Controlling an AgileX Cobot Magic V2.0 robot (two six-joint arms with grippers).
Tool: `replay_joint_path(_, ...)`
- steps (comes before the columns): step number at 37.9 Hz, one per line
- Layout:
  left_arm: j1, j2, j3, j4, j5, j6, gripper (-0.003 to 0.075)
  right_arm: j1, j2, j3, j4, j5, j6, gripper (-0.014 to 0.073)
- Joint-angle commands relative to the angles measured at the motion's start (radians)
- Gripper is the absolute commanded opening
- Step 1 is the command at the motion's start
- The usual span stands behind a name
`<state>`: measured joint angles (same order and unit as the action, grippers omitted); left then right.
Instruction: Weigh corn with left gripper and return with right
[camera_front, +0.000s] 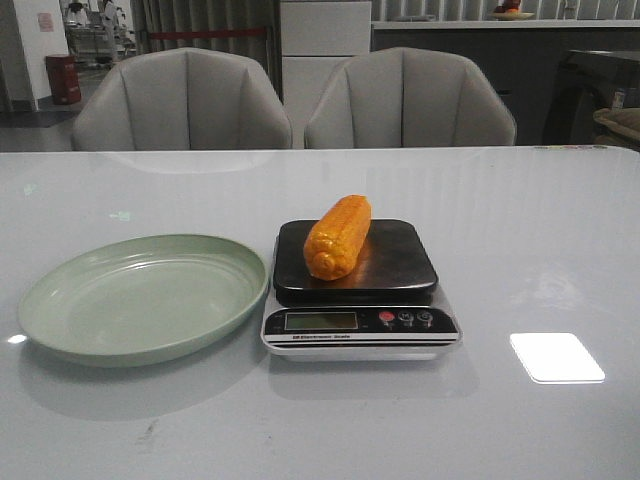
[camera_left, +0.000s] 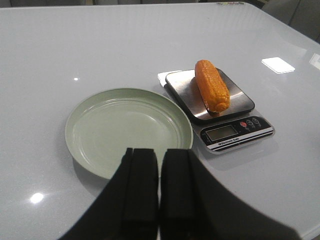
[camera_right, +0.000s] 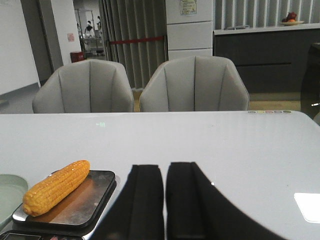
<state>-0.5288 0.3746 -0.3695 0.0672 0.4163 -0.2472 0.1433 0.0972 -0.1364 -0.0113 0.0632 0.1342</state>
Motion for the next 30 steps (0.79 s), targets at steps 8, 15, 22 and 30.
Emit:
replay_joint_path(8,0.003,0.005,-0.029,0.004,-0.073,-0.003,0.0114,-0.006,0.26,-0.205,-0.012,0.146,-0.004,0.0191)
replay_joint_path(15,0.003,0.005,-0.029,0.004,-0.077,-0.003,0.0114,-0.006,0.296,-0.205,0.011,0.155,0.027,0.0261)
replay_joint_path(22,0.003,0.005,-0.029,0.004,-0.079,-0.003,0.0114,0.008,0.345,-0.209,0.011,0.118,0.027,0.0611)
replay_joint_path(30,0.003,0.005,-0.029,0.004,-0.079,-0.003,0.0114,0.145,0.522,-0.316,0.011,0.142,0.026,0.0597)
